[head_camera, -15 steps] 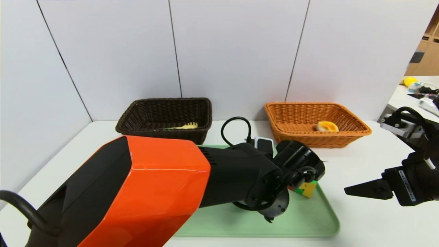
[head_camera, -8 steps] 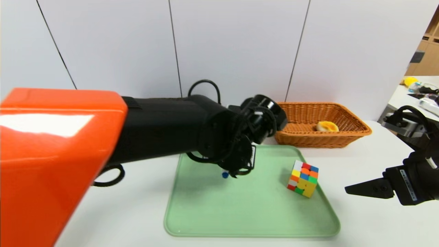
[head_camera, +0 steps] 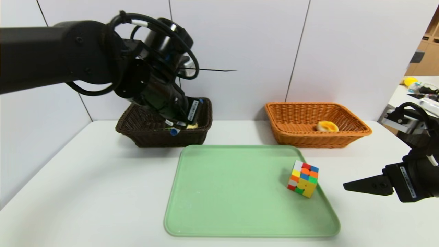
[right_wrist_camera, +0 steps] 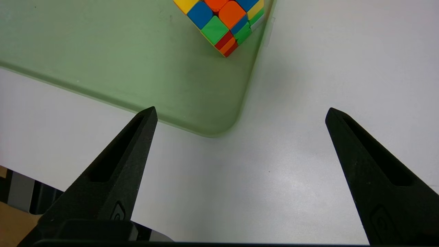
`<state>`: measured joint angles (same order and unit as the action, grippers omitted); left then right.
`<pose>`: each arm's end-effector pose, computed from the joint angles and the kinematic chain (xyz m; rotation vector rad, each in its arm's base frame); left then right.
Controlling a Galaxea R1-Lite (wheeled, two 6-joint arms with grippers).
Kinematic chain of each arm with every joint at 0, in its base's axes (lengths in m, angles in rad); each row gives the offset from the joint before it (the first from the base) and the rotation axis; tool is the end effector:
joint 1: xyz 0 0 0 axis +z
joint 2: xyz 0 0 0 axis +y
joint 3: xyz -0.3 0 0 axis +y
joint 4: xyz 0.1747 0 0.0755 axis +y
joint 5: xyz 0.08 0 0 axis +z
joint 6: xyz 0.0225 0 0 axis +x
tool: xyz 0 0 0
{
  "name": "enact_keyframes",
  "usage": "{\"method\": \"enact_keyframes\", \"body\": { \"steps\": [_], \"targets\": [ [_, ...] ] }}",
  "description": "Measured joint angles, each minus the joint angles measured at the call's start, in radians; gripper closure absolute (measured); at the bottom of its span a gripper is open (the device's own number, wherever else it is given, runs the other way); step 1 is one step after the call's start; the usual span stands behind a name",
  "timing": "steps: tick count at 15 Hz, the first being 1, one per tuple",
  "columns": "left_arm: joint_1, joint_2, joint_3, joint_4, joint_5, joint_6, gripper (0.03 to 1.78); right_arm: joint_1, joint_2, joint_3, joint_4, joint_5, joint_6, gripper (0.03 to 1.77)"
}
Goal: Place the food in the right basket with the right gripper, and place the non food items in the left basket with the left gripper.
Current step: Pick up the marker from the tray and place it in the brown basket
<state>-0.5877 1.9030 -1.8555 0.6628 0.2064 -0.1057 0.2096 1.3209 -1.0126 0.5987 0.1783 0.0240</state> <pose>0.2966 -0.1920 0.2842 0.1756 0.6759 -0.3291 0.1734 0.0410 0.2292 0.0078 0.9165 0.3498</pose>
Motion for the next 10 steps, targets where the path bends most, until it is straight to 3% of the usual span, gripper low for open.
{"method": "enact_keyframes", "body": {
  "steps": [10],
  "targets": [
    [0.349,-0.001,0.0,-0.011,-0.67,0.706,1.57,0.0,-0.018,0.005,0.0,0.004,0.0,0.1]
  ]
}}
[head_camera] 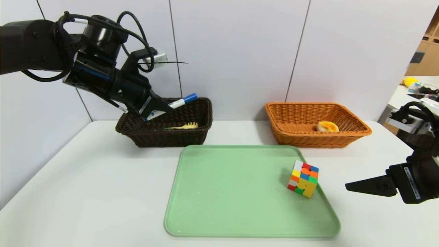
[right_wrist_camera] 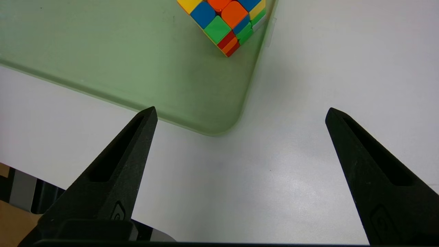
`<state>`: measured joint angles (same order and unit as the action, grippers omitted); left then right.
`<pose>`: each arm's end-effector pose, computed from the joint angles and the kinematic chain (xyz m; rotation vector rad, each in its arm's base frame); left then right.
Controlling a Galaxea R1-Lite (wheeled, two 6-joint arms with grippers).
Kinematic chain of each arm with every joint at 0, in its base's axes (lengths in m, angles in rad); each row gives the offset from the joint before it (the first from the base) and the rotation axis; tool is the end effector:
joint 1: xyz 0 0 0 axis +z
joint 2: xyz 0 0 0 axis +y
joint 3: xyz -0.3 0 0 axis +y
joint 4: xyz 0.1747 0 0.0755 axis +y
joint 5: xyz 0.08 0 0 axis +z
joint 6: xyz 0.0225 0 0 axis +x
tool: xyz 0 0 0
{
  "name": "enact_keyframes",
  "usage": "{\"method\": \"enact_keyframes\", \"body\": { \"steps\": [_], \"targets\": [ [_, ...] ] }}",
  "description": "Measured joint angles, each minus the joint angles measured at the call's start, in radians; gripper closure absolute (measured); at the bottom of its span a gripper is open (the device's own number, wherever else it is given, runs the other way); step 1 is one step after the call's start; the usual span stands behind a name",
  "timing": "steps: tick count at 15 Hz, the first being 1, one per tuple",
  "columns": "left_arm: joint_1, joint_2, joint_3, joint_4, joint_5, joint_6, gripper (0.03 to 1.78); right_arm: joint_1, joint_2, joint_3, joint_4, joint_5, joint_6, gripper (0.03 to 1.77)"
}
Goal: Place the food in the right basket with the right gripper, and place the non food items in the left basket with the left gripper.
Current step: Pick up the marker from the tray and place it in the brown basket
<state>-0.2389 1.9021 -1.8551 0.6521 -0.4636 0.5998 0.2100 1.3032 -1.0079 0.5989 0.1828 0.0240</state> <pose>0.3399 -0.0931 0.2865 0.4710 0.4830 -0.8610 0.1691 0.0402 0.2311 0.0098 0.9039 0.3553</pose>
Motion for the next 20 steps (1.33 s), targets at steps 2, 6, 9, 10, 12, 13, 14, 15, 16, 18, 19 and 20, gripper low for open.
{"method": "enact_keyframes", "body": {
  "steps": [2,6,9,10,12,13,14,15,16,18,19,20],
  "targets": [
    [0.052,0.03,-0.015,-0.004,-0.107,0.109,1.57,0.0,-0.004,0.007,0.001,0.0,0.0,0.1],
    [0.12,0.114,-0.082,-0.004,-0.243,0.32,1.57,0.009,-0.013,0.019,-0.001,0.0,0.0,0.1],
    [0.132,0.183,-0.113,-0.043,-0.244,0.376,1.57,0.015,-0.016,0.019,-0.001,0.0,0.002,0.1],
    [0.132,0.206,-0.115,-0.057,-0.241,0.375,1.57,0.017,-0.019,0.019,-0.001,-0.001,0.002,0.1],
    [0.132,0.25,-0.118,-0.098,-0.237,0.37,1.57,0.018,-0.028,0.016,-0.001,-0.001,0.0,0.1],
    [0.132,0.272,-0.119,-0.132,-0.23,0.354,1.57,0.018,-0.032,0.013,-0.001,-0.001,0.0,0.1],
    [0.132,0.294,-0.119,-0.176,-0.216,0.328,1.57,0.018,-0.035,0.01,-0.001,0.0,-0.001,0.1],
    [0.132,0.311,-0.119,-0.216,-0.203,0.3,1.57,0.018,-0.037,0.007,-0.001,0.0,-0.001,0.1],
    [0.132,0.327,-0.119,-0.252,-0.192,0.272,1.57,0.019,-0.038,0.005,-0.002,0.0,-0.001,0.1],
    [0.132,0.344,-0.12,-0.268,-0.176,0.246,1.33,0.019,-0.039,0.005,-0.002,0.0,-0.001,0.1],
    [0.131,0.349,-0.121,-0.269,-0.172,0.245,1.18,0.019,-0.039,0.005,-0.001,0.0,-0.001,0.1],
    [0.131,0.353,-0.121,-0.269,-0.17,0.244,1.04,0.019,-0.04,0.006,-0.001,0.0,-0.001,0.1]
  ]
}}
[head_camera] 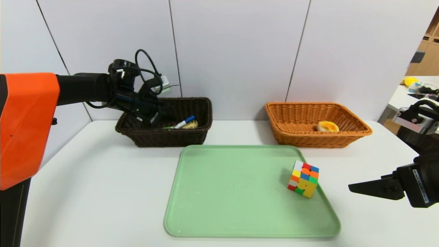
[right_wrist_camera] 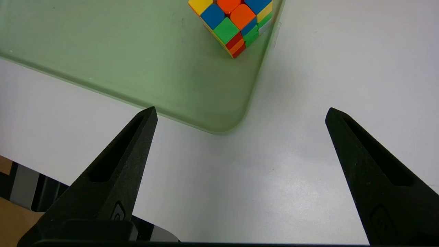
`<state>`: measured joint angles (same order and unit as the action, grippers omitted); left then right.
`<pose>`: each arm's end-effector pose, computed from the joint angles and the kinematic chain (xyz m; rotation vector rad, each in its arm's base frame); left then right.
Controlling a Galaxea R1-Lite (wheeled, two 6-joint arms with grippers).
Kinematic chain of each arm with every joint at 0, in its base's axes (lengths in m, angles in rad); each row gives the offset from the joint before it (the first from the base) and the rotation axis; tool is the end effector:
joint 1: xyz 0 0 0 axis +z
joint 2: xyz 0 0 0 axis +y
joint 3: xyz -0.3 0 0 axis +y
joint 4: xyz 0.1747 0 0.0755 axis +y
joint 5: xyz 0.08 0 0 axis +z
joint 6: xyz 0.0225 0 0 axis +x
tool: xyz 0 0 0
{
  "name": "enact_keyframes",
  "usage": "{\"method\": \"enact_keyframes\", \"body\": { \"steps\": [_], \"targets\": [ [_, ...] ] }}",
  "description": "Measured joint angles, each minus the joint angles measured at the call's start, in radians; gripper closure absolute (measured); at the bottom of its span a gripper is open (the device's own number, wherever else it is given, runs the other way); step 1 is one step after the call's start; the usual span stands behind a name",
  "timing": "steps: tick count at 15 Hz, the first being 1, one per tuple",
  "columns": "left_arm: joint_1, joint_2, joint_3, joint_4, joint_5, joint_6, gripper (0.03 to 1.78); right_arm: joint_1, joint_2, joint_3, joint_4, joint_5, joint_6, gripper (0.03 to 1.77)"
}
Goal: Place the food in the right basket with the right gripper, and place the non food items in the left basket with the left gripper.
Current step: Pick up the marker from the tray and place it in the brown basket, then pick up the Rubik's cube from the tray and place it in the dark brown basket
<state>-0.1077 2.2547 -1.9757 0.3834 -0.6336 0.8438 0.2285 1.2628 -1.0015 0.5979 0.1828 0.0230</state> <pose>0.4516 -0.0622 0.1967 0.6003 0.3092 -0.9329 0.1588 0.0411 0.2363 0.0015 0.8691 0.3756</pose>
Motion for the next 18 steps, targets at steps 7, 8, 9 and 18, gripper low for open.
{"method": "enact_keyframes", "body": {
  "steps": [7,8,9,18],
  "targets": [
    [-0.005,-0.07,0.001,0.014,-0.001,-0.13,0.48,0.001,-0.003,-0.003,-0.001,0.0,0.0,0.1],
    [-0.011,-0.093,0.001,0.016,0.001,-0.179,0.44,0.0,-0.005,-0.003,-0.001,0.0,0.001,0.1],
    [-0.022,-0.118,0.004,0.017,0.011,-0.232,0.4,0.0,-0.009,-0.003,-0.001,0.0,0.001,0.1],
    [-0.296,-0.268,0.129,0.036,0.089,-0.472,0.2,-0.034,-0.091,0.005,0.01,-0.003,0.003,0.1]
  ]
}}
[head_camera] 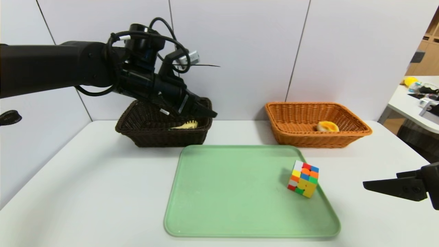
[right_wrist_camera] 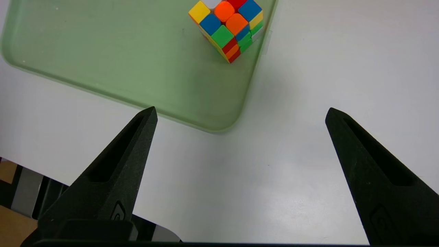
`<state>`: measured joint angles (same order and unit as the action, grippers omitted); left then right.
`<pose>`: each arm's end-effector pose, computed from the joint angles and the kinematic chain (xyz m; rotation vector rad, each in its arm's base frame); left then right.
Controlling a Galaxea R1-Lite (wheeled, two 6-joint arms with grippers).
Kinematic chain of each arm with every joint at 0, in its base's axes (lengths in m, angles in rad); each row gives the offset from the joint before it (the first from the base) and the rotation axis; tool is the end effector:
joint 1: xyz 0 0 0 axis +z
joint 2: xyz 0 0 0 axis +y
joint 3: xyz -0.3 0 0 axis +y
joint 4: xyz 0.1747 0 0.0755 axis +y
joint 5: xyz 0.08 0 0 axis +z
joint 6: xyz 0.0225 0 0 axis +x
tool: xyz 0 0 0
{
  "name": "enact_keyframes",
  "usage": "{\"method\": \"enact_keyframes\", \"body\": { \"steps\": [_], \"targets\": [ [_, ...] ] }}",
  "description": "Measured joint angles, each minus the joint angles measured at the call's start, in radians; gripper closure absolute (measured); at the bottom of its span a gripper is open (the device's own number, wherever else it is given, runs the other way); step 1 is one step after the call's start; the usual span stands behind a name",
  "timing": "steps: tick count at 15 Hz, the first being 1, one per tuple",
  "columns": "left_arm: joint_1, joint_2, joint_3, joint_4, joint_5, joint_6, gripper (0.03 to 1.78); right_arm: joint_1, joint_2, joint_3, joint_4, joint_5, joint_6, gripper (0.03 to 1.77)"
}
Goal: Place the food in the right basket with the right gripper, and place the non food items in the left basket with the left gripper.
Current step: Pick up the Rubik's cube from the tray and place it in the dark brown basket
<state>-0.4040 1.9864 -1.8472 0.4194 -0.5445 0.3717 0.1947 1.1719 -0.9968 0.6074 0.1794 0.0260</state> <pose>0.3529 -0.1635 0.2724 0.2934 0.3993 -1.0180 0.1377 0.0312 0.2483 0.0183 0.7914 0.3445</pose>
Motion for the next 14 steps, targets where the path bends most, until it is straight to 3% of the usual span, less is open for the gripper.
{"method": "enact_keyframes", "body": {
  "steps": [3,7,14],
  "targets": [
    [-0.09,-0.008,0.044,-0.021,-0.026,0.011,0.17,-0.029,-0.05,0.014,0.02,-0.002,0.0,0.1],
    [-0.177,0.023,0.05,-0.042,-0.129,0.014,0.14,-0.065,-0.098,0.02,0.051,-0.004,0.0,0.1],
    [-0.308,0.16,0.051,-0.202,-0.215,0.015,0.13,-0.136,-0.156,0.026,0.094,-0.003,-0.001,0.1]
  ]
}}
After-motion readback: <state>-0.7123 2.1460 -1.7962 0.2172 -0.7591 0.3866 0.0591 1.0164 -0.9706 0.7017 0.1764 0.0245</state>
